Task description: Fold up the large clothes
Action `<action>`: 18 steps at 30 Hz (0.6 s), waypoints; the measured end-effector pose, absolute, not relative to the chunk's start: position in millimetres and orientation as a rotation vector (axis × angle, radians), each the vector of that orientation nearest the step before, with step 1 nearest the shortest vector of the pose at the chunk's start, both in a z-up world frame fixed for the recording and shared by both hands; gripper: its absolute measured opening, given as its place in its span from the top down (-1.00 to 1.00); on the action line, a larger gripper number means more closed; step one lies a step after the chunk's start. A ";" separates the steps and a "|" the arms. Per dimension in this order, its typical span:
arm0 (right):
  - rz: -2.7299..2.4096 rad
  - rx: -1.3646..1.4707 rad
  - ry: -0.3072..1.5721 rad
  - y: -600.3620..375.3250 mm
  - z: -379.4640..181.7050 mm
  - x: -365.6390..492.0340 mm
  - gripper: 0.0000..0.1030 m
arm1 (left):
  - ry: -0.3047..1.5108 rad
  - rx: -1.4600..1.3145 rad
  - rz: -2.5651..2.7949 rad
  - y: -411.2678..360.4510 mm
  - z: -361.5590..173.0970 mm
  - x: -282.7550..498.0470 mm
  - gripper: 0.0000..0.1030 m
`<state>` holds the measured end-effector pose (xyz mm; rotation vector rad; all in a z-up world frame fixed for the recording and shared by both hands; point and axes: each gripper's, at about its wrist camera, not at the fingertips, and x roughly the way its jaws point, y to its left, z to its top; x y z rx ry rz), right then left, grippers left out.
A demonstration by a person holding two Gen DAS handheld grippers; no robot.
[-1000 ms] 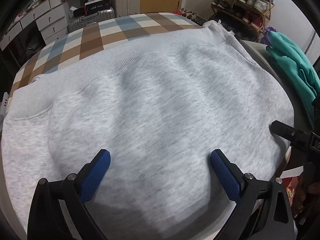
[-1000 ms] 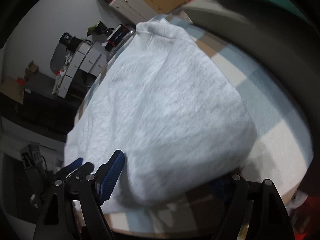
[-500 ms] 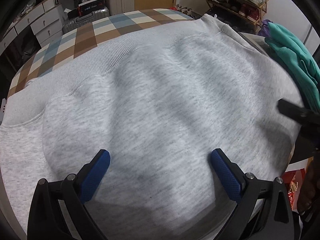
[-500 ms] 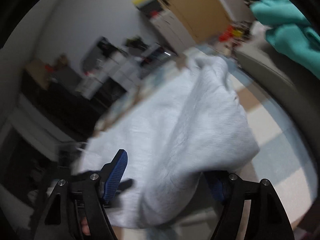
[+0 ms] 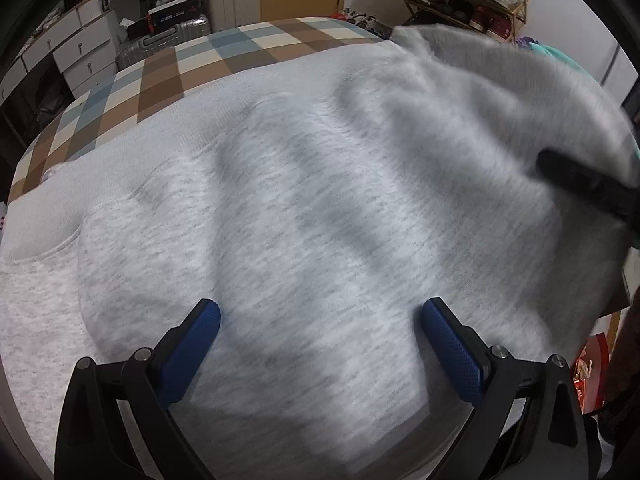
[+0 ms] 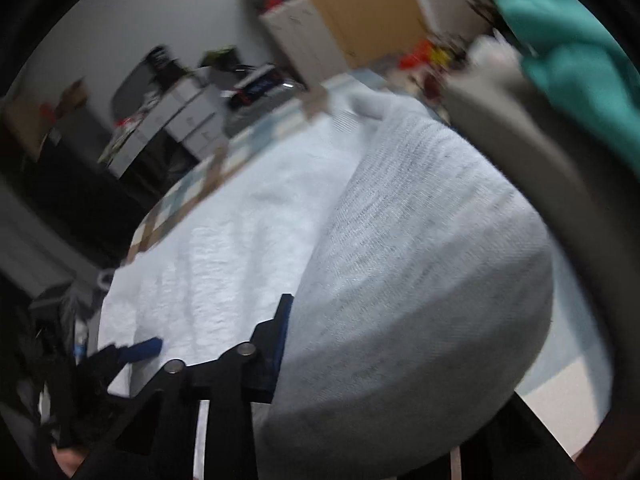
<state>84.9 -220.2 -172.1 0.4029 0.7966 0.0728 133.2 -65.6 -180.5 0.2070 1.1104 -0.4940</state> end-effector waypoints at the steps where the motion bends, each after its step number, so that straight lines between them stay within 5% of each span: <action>1: 0.097 0.363 0.775 -215.0 -161.5 83.1 0.52 | 1.104 0.207 -0.509 -70.0 -179.7 133.1 -0.92; 9: 0.080 0.055 0.760 -186.1 -112.3 84.2 0.61 | 1.081 0.212 -0.651 -125.7 -177.5 133.9 -0.92; 18: 0.049 0.067 0.777 -230.5 -133.1 64.1 0.61 | 1.141 0.132 -0.662 -121.3 -169.6 149.3 -0.91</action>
